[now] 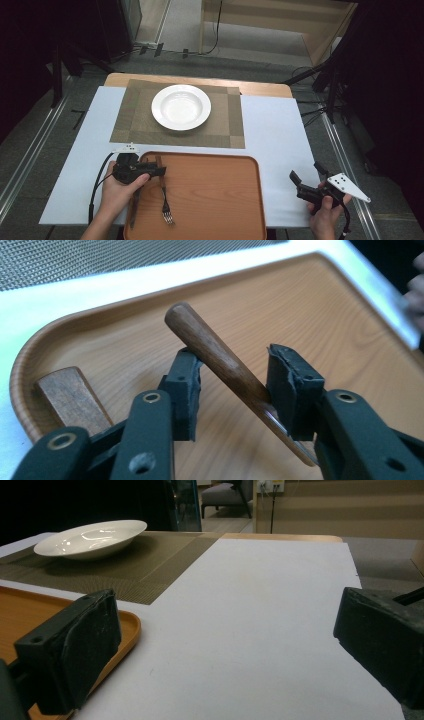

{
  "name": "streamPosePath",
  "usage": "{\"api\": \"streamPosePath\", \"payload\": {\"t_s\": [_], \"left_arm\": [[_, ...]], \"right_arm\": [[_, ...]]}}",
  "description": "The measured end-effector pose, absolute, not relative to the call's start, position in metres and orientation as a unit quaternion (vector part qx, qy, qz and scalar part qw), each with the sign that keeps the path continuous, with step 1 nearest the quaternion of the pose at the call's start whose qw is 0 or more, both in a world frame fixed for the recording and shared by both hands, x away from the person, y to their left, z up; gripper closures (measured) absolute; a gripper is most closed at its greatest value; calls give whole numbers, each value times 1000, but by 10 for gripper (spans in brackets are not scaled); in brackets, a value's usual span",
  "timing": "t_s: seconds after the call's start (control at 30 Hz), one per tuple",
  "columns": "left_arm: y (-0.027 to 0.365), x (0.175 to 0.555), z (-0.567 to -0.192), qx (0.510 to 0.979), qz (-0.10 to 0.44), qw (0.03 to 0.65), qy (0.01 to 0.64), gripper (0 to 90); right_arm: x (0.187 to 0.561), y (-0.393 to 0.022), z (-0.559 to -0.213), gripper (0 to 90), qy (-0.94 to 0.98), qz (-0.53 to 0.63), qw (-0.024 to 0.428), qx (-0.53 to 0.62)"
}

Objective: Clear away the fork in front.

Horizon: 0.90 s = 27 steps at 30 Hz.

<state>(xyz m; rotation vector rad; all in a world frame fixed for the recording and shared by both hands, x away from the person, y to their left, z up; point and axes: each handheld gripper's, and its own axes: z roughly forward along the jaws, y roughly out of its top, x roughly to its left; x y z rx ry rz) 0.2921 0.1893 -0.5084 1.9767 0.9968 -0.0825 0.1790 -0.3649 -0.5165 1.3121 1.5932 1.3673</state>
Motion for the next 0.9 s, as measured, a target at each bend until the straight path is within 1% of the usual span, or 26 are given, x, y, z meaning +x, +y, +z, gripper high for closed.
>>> {"api": "streamPosePath", "payload": {"t_s": [0.17, 0.3, 0.4, 0.43, 0.5, 0.57, 0.63, 0.67, 0.7, 0.83, 0.9], "left_arm": [[184, 290, -509, 810, -3, 423, 407, 499], [185, 288, -507, 808, 18, 425, 408, 431], [186, 286, -505, 807, 27, 433, 401, 428], [185, 285, -504, 808, 30, 434, 397, 443], [185, 281, -500, 808, 44, 437, 392, 526], [185, 277, -496, 808, 39, 450, 379, 642], [181, 272, -493, 813, 50, 452, 363, 774], [179, 270, -491, 817, 54, 450, 356, 811], [176, 267, -490, 823, 61, 446, 347, 879], [162, 256, -490, 845, 74, 426, 315, 890], [157, 253, -490, 853, 69, 420, 301, 891]], "right_arm": [[179, -365, -517, 0, 608, 522, 325, 503], [179, -365, -517, 0, 608, 522, 325, 502], [179, -365, -517, 0, 608, 522, 324, 503], [179, -365, -517, 0, 608, 522, 324, 503], [179, -365, -517, 0, 607, 522, 326, 503], [179, -365, -517, 0, 608, 522, 327, 501], [179, -365, -517, 0, 610, 520, 329, 499], [179, -364, -517, 0, 611, 519, 331, 498], [179, -364, -517, 0, 611, 518, 332, 498], [178, -363, -515, 0, 615, 515, 340, 491], [177, -363, -514, 0, 613, 515, 342, 491]]}}
